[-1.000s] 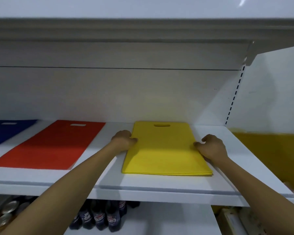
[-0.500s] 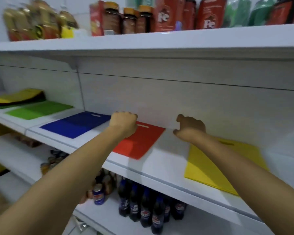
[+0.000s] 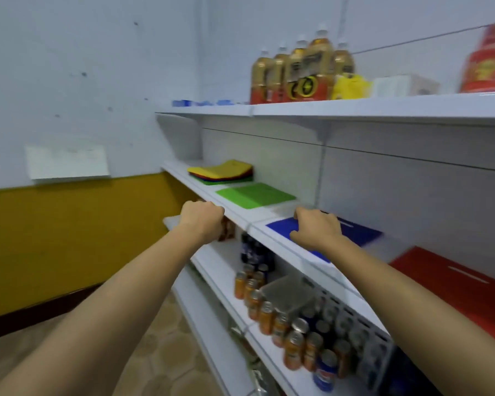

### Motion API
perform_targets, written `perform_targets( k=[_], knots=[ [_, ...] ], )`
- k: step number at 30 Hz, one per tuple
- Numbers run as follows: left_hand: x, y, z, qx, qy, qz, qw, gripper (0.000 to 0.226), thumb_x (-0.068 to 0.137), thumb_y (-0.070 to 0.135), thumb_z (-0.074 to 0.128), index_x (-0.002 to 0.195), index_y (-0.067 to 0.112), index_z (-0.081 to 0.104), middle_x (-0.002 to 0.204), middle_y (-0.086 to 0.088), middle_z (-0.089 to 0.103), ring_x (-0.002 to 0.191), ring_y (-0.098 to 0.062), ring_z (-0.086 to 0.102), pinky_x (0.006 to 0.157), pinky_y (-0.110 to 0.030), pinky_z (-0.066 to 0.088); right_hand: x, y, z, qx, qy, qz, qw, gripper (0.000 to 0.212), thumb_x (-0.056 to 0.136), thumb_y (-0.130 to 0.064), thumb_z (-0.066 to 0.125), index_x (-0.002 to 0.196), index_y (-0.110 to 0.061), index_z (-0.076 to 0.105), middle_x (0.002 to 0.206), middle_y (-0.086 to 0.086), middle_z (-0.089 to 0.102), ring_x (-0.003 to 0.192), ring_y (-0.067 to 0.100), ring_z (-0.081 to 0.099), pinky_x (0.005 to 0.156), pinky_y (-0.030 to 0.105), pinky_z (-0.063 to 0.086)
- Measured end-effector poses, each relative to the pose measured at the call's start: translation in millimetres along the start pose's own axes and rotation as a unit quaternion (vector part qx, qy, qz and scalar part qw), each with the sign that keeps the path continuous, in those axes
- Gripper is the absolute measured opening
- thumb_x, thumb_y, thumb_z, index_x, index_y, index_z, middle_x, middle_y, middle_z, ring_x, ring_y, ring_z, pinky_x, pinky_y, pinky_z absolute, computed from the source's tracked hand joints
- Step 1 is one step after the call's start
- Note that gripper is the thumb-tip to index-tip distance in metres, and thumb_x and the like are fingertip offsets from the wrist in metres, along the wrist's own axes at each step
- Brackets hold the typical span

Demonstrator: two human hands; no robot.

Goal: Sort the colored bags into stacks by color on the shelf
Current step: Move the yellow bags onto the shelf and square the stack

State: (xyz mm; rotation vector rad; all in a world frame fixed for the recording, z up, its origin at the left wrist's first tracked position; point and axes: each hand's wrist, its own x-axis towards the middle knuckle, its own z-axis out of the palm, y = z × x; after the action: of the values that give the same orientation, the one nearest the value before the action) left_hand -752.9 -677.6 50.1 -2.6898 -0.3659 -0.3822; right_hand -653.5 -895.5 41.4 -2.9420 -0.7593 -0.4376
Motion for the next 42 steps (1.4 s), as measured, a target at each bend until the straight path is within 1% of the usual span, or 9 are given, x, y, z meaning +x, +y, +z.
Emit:
perform_targets(
  k=[2, 5, 9, 14, 17, 21, 28, 37, 42],
  knots=[
    [-4, -50, 21, 0.018, -0.009, -0.032, 0.999, 0.012, 0.092, 0.014, 0.041, 0.08, 0.018, 0.042, 0.07, 0.003, 0.046, 0.062, -0.019, 0.044, 0.048, -0.027, 0.023, 27, -52, 8, -0.005, 0.008, -0.031, 0.999, 0.036, 0.084, -0.026, 0.052, 0.12, -0.017, 0.051, 0.114, 0.005, 0.064, 0.103, 0.028, 0.06, 0.079, 0.034, 0.04],
    [-15, -117, 49, 0.043, -0.03, -0.068, 0.996, 0.018, 0.094, 0.017, 0.04, 0.076, 0.017, 0.042, 0.068, 0.001, 0.047, 0.056, -0.018, 0.04, 0.047, -0.028, 0.026, 57, -122, 21, 0.003, 0.013, -0.074, 0.997, 0.039, 0.084, -0.031, 0.055, 0.122, -0.02, 0.052, 0.119, 0.006, 0.062, 0.11, 0.028, 0.059, 0.083, 0.033, 0.041],
    [-29, -183, 76, 0.046, -0.058, -0.1, 0.992, 0.015, 0.097, 0.022, 0.041, 0.086, 0.016, 0.048, 0.072, 0.001, 0.05, 0.063, -0.02, 0.049, 0.047, -0.028, 0.029, 83, -196, 37, 0.005, 0.018, -0.138, 0.99, 0.024, 0.085, -0.036, 0.055, 0.1, -0.018, 0.049, 0.1, 0.004, 0.063, 0.093, 0.026, 0.059, 0.072, 0.033, 0.032],
    [-36, -230, 104, 0.06, -0.093, -0.126, 0.986, 0.017, 0.098, 0.022, 0.041, 0.105, 0.015, 0.054, 0.08, -0.001, 0.055, 0.069, -0.022, 0.053, 0.046, -0.028, 0.028, 112, -262, 56, 0.005, -0.006, -0.193, 0.981, 0.014, 0.088, -0.03, 0.05, 0.089, -0.019, 0.043, 0.082, 0.0, 0.054, 0.076, 0.023, 0.051, 0.074, 0.035, 0.03],
    [-34, -245, 123, 0.067, -0.117, -0.134, 0.982, 0.019, 0.097, 0.019, 0.041, 0.11, 0.015, 0.054, 0.082, -0.001, 0.054, 0.071, -0.023, 0.053, 0.047, -0.029, 0.025, 132, -294, 69, 0.01, -0.024, -0.22, 0.975, 0.012, 0.09, -0.03, 0.049, 0.095, -0.019, 0.046, 0.087, 0.0, 0.056, 0.078, 0.023, 0.051, 0.082, 0.038, 0.032],
    [-22, -272, 149, 0.079, -0.142, -0.157, 0.974, 0.017, 0.097, 0.019, 0.042, 0.11, 0.015, 0.053, 0.082, -0.002, 0.053, 0.072, -0.024, 0.053, 0.049, -0.03, 0.027, 170, -336, 95, 0.026, -0.015, -0.257, 0.966, 0.027, 0.091, -0.031, 0.05, 0.115, -0.018, 0.051, 0.11, 0.0, 0.062, 0.096, 0.022, 0.058, 0.087, 0.039, 0.035],
    [32, -328, 194, 0.09, -0.175, -0.19, 0.962, 0.015, 0.097, 0.019, 0.043, 0.108, 0.015, 0.052, 0.079, -0.001, 0.05, 0.071, -0.023, 0.051, 0.053, -0.031, 0.031, 262, -397, 138, 0.02, -0.003, -0.308, 0.951, 0.019, 0.091, -0.035, 0.048, 0.103, -0.02, 0.051, 0.093, 0.0, 0.063, 0.085, 0.022, 0.058, 0.073, 0.034, 0.035],
    [124, -378, 243, 0.091, -0.173, -0.218, 0.956, 0.019, 0.098, 0.023, 0.045, 0.113, 0.015, 0.053, 0.086, -0.002, 0.057, 0.072, -0.023, 0.051, 0.061, -0.033, 0.037, 374, -444, 180, 0.045, -0.019, -0.338, 0.94, 0.028, 0.094, -0.034, 0.047, 0.117, -0.019, 0.051, 0.103, 0.0, 0.065, 0.094, 0.021, 0.059, 0.09, 0.038, 0.036],
    [158, -395, 275, 0.077, -0.173, -0.219, 0.957, 0.021, 0.098, 0.025, 0.045, 0.115, 0.015, 0.053, 0.085, -0.002, 0.058, 0.073, -0.024, 0.052, 0.06, -0.032, 0.037, 412, -461, 208, 0.034, -0.031, -0.344, 0.938, 0.028, 0.093, -0.036, 0.048, 0.115, -0.019, 0.052, 0.101, 0.0, 0.065, 0.092, 0.021, 0.059, 0.084, 0.036, 0.035]
  ],
)
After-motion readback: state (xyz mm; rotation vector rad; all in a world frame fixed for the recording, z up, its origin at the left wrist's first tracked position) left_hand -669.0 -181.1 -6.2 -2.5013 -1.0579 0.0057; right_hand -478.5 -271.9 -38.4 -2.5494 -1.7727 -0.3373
